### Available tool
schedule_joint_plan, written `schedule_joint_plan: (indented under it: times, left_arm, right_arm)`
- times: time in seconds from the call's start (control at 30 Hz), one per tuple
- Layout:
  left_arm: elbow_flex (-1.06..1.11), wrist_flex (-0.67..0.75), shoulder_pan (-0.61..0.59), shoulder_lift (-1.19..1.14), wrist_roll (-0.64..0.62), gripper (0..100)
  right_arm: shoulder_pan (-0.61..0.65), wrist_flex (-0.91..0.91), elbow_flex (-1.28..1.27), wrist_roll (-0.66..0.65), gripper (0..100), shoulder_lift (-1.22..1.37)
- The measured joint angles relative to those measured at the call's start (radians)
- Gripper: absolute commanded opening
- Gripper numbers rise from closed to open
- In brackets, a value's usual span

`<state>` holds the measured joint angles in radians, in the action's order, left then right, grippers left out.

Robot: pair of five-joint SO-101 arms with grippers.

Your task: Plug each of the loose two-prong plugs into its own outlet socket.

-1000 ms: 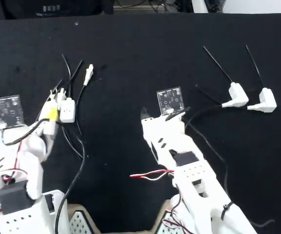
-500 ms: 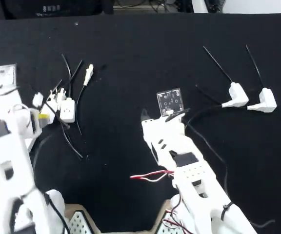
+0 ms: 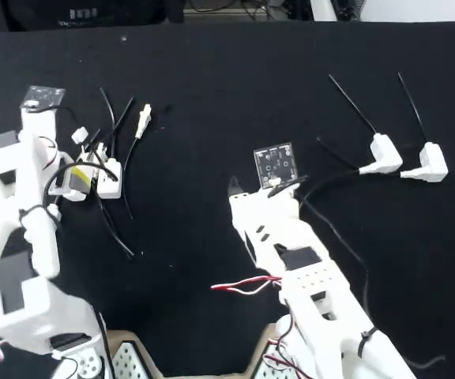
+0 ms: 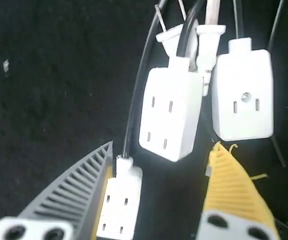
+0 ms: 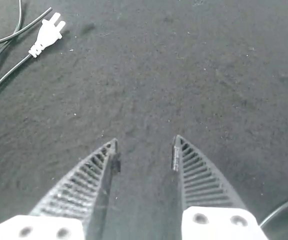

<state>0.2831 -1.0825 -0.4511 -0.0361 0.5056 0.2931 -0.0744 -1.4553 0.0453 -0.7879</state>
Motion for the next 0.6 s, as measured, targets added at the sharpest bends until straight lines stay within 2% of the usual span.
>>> schedule_joint_plan:
  times: [0.27,0.6]
  left_arm:
    - [-0.098,0.002,0.009,-0.133,0.075,30]
    - [-0.226,0.000,0.011,-0.307,0.086,30]
  right_arm:
    - [0.000,0.000,0.000,0.000,16.5,0.000]
    - [0.000,0.000,0.000,0.000,16.5,0.000]
